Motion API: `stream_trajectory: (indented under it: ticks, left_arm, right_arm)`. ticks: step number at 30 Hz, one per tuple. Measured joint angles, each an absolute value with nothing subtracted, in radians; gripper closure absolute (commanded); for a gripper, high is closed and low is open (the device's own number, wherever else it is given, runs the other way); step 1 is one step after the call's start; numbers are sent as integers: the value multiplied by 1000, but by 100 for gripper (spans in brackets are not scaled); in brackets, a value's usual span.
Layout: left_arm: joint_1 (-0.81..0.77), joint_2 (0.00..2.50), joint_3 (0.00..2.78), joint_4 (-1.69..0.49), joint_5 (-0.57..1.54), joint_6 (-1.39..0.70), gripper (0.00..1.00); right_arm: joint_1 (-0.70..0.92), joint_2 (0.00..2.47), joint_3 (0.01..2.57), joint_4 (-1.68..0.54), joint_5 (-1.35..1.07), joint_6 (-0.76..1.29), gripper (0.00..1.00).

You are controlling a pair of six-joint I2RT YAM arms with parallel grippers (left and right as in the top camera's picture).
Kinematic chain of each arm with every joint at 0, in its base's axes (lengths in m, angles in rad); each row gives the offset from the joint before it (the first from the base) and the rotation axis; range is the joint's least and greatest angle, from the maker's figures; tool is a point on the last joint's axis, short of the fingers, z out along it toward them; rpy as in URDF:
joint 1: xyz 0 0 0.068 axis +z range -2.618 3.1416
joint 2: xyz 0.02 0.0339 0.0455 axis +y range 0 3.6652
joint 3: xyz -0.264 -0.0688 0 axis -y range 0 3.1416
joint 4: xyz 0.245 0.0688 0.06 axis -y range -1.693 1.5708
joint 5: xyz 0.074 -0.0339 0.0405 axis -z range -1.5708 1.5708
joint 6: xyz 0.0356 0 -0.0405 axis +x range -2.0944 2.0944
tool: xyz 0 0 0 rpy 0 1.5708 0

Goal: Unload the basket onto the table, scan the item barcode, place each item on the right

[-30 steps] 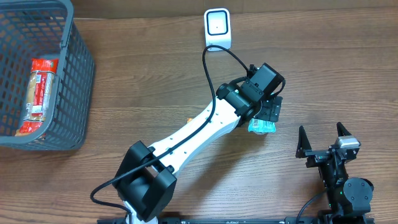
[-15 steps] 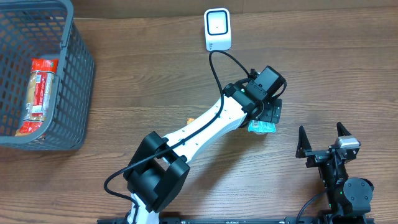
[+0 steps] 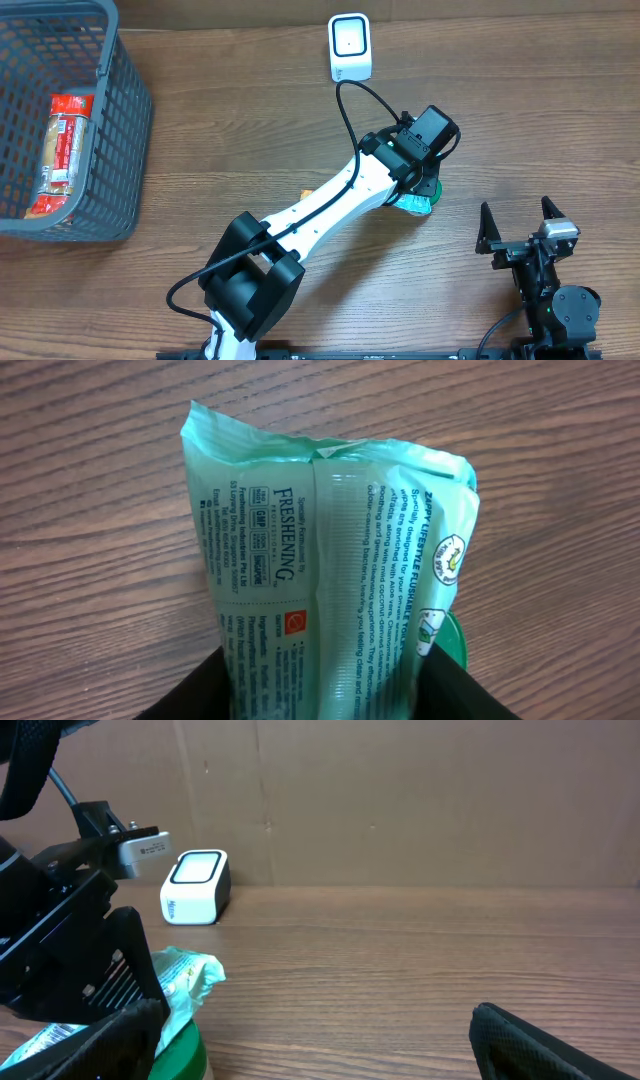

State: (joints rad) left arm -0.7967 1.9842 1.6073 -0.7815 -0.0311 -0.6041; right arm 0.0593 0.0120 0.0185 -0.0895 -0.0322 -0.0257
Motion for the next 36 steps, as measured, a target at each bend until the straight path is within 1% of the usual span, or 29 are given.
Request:
stream_trajectory:
  ticks: [4,9,14,19,21,27,32,36]
  left_arm:
    - [-794,1984,1629,-802,-31,-596,70]
    - [-790,1984,1706,-897,-57,-585,70]
    - [-788,1984,1825,-1033,-138,-574,70]
    - [-762,1984,1885,-1151,-212,-573,70]
    - [-741,1984,1889,-1193,-227,-573,69]
    - [-660,1984,1889,-1297,-244,-569,56]
    - [-611,1984,1874,-1293,-245,-570,55]
    - [-590,1984,1843,-1241,-246,-570,55]
  right_arm:
    - [60,12,19,-89,-33,-26,0]
    - [59,12,19,-89,-33,-26,0]
    - [60,12,19,-89,-33,-26,0]
    - [59,12,19,-89,-32,-26,0]
    - [59,12,19,-89,-32,-25,0]
    - [59,12,19,-89,-33,-27,0]
    - [59,12,19,-89,-33,-25,0]
    - [59,12,19,-89,-32,-26,0]
